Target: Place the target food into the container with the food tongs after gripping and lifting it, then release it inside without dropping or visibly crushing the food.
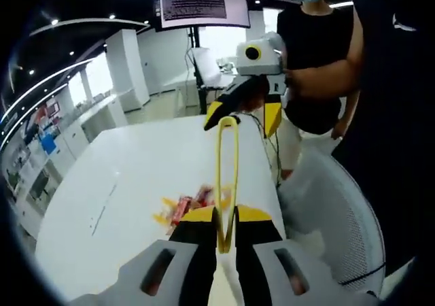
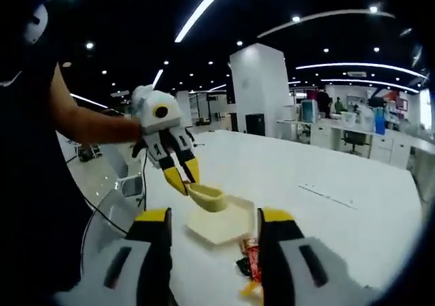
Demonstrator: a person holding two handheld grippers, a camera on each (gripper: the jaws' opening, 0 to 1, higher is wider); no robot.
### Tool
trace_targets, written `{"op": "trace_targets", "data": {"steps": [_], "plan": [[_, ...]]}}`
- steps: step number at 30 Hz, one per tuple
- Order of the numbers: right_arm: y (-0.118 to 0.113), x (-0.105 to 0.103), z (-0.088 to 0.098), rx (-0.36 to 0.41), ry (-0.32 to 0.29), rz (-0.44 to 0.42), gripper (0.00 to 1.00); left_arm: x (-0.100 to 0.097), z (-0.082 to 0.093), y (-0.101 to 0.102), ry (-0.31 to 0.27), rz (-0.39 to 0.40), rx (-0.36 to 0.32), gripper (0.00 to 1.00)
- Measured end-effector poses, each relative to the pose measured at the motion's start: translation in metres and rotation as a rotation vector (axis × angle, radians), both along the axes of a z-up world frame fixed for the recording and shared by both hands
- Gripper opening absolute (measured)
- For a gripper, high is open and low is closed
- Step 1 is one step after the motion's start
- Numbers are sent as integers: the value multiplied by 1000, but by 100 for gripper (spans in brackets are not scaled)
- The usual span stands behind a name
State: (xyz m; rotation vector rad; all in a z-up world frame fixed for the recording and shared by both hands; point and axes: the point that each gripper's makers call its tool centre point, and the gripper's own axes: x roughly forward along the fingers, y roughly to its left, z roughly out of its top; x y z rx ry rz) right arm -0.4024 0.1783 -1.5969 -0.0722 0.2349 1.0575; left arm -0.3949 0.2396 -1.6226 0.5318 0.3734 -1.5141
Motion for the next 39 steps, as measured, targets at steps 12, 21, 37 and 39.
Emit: {"op": "trace_targets", "data": {"steps": [12, 21, 37, 39], "plan": [[33, -7, 11, 118, 20, 154, 29, -11, 26, -5, 62, -29, -49, 4], [49, -11, 16, 200, 45, 185, 24, -18, 25, -6, 100, -41, -43, 5], [56, -16, 29, 282, 63, 206, 16, -25, 41, -13, 173, -67, -101, 7], [55, -16, 34, 308, 85, 199, 16, -26, 45, -14, 171, -80, -128, 10]]}}
